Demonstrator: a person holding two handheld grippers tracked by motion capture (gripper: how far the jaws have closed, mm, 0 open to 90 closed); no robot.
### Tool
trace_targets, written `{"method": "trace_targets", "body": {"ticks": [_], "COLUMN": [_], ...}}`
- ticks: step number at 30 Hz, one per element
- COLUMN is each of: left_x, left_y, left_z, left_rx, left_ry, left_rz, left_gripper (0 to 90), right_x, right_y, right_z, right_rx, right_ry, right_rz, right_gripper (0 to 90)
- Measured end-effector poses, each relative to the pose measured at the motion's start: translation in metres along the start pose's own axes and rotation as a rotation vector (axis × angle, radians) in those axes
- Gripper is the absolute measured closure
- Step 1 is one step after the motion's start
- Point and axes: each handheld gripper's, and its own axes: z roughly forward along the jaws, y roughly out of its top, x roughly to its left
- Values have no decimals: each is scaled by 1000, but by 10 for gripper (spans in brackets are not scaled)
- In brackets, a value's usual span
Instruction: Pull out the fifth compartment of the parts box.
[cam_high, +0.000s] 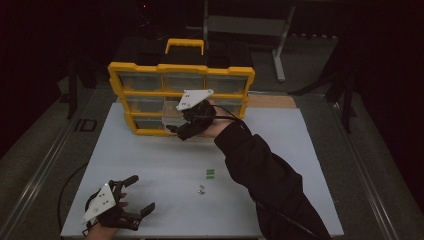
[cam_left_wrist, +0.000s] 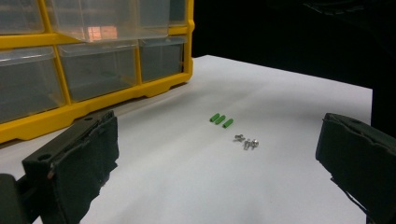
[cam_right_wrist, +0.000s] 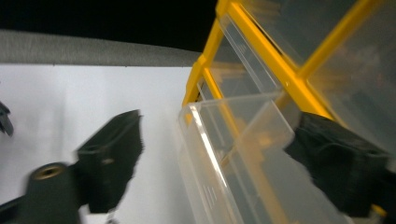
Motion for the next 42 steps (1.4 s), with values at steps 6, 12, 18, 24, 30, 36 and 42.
{"method": "trace_targets", "body": {"ticks": [6, 12, 18, 24, 30, 36, 42], "left_x": [0, 0, 0, 0, 0, 0, 0], "left_y": [0, 0, 0, 0, 0, 0, 0], "left_z": [0, 0, 0, 0, 1, 1, 2], "left_rx": [0, 1, 4, 1, 3, 7, 7], "left_ry": [1, 3, 3, 4, 4, 6, 7], "left_rz": [-1, 0, 2, -1, 0, 2, -1], "left_gripper": [0, 0, 0, 0, 0, 0, 0], "right_x": [-1, 1, 4, 11, 21, 34, 47], "right_y": [-8, -15, -22, -34, -49, -70, -92], "right_z": [0, -9, -22, -35, -53, -68, -79], "right_rx": [16, -73, -138, -145, -178, -186, -209], "right_ry": [-13, -3, 50, 1, -15, -38, -52], "right_rz": [61, 121, 128, 106, 109, 122, 150], "right_gripper": [86, 90, 144, 147, 138, 133, 133]}}
